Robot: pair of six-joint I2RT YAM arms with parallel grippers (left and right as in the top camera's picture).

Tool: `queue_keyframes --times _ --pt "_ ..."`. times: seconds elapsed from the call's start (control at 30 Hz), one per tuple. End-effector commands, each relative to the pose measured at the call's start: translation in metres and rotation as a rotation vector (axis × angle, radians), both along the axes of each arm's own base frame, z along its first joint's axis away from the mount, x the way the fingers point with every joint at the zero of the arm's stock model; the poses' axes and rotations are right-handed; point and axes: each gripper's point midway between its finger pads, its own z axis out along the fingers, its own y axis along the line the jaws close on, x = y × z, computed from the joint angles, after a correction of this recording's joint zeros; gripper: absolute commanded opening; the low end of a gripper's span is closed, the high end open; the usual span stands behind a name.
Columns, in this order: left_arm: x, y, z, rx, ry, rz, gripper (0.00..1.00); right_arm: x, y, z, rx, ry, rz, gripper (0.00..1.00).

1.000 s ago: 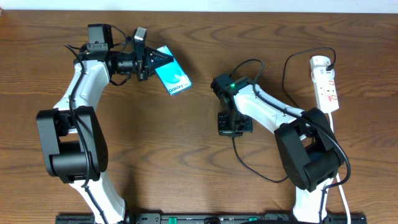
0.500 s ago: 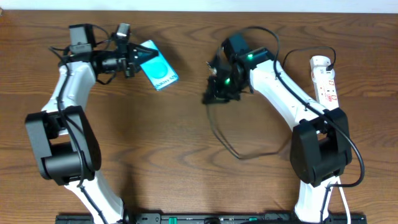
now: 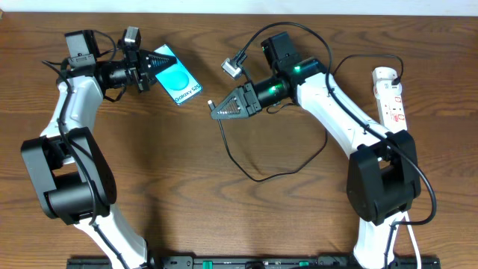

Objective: Plug charger to phone and switch on socket
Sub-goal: 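Lift the cable plug with the right gripper toward the phone's bottom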

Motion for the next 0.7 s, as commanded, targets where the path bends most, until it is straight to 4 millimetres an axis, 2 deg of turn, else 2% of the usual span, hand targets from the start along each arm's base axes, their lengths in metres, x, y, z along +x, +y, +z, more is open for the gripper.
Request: queue_keyframes --times 0.0,0.17,0.43,0.67 --pt "-0.006 -0.007 0.015 -0.035 -0.032 -0.043 0.07 -0.016 0.007 0.023 0.091 -0.027 0.065 0.01" --pt "-0.006 -0.009 0.015 -0.038 -0.024 -0.046 0.07 -0.021 0.015 0.015 0.047 -0.042 0.067 0.01" --pt "0.002 -0.007 0.022 -0.038 -0.04 -0.041 0.07 -0.015 0.014 0.001 -0.04 -0.024 0.024 0.01" --pt "0.009 -0.005 0.031 -0.029 -0.088 -0.039 0.07 -0.013 0.015 0.001 -0.042 -0.021 0.019 0.01"
